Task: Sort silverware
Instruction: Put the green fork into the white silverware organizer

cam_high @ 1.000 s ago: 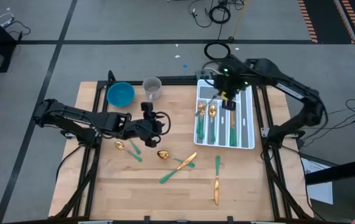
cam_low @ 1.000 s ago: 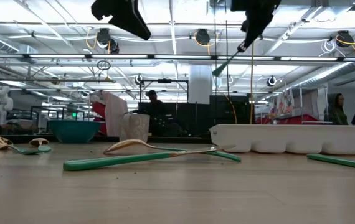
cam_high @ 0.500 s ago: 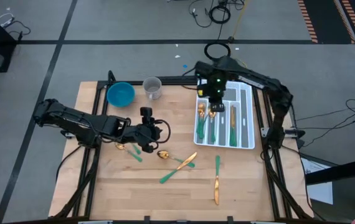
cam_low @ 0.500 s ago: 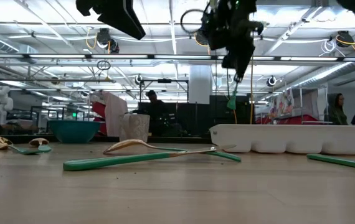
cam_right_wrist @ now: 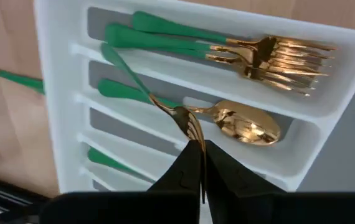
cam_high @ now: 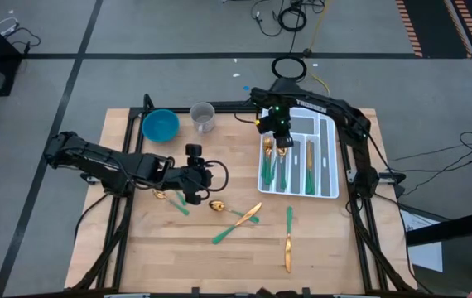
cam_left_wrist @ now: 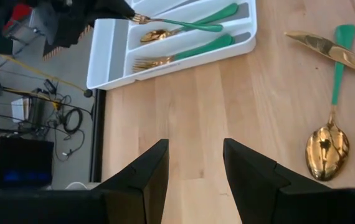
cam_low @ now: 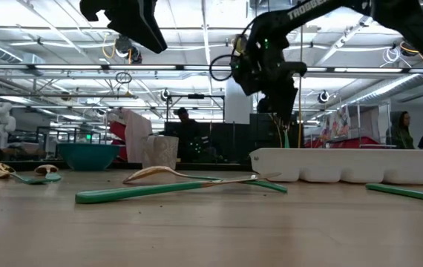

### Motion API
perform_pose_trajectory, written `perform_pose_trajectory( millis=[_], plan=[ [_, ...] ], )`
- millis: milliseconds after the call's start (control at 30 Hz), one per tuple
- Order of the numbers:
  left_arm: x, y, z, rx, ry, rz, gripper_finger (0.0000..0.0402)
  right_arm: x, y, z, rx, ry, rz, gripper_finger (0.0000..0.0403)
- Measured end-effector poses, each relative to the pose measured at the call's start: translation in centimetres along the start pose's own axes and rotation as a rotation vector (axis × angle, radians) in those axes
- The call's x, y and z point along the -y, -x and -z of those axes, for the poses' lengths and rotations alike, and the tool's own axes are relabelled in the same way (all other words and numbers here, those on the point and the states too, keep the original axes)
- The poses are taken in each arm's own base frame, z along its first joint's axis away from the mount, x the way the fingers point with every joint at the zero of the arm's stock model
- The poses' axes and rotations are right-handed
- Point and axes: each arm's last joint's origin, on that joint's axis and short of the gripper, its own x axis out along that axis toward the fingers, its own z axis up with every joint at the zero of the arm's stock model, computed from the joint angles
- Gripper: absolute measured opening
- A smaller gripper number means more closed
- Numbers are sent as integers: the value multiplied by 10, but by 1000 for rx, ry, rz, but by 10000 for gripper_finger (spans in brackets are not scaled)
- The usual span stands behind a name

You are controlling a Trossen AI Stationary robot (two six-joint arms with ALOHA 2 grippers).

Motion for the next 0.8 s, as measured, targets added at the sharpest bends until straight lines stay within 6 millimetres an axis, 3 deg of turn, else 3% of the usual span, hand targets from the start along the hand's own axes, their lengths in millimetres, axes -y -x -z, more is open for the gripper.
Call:
perform_pose_trajectory(
  millis=[200, 600, 800],
  plan=[
    [0, 0, 0, 0, -3, 5, 160, 15, -16, -9, 9, 51, 4, 0],
    [0, 0, 0, -2, -4, 6, 160, 26, -20, -18, 98, 141, 53, 0],
    [6, -7, 8, -29, -19, 12, 160, 36, -33, -22, 113, 142, 11, 0]
  ],
)
